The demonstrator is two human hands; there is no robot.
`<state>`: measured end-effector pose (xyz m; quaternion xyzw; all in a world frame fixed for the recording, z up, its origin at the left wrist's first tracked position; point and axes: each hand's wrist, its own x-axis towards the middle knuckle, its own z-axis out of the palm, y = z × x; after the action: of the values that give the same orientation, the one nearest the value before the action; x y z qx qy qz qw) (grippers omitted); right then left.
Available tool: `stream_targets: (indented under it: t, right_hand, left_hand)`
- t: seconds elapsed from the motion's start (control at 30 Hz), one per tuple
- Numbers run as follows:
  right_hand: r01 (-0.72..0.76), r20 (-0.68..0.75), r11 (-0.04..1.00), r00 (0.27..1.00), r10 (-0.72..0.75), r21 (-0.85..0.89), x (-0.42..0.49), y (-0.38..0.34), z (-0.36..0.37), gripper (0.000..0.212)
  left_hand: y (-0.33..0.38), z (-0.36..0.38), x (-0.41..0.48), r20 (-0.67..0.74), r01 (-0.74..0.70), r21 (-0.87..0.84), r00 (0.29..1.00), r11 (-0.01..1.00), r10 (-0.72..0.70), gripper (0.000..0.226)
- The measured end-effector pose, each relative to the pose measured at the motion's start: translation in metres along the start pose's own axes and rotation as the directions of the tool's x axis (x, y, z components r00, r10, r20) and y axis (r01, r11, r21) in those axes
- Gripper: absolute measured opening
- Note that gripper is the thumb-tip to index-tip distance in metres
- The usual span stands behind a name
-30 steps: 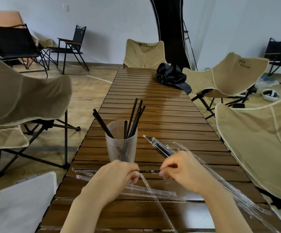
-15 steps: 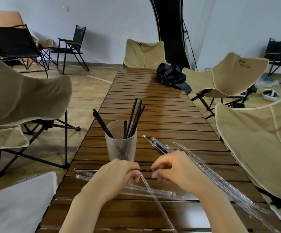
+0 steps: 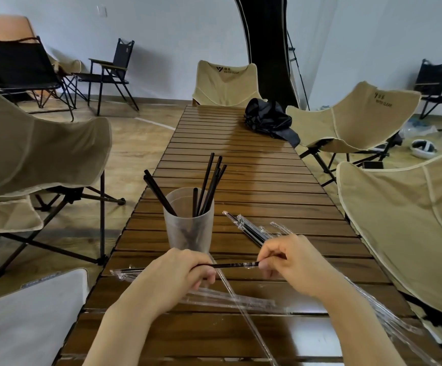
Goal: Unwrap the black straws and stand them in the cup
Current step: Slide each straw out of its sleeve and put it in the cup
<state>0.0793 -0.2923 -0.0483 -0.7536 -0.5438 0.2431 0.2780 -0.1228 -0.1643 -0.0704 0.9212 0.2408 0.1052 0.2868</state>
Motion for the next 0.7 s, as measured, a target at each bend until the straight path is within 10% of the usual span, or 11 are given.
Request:
stream_targets:
  t: [0.7]
  right_hand:
    - [0.033,-0.101,0.992,0.995,-0.021,0.12,-0.005,0.014,-0.017,0.014]
  left_hand:
    - [-0.013,-0.012,-0.009,0.015,0.072,0.004,0.997,0.997,-0.072,0.031]
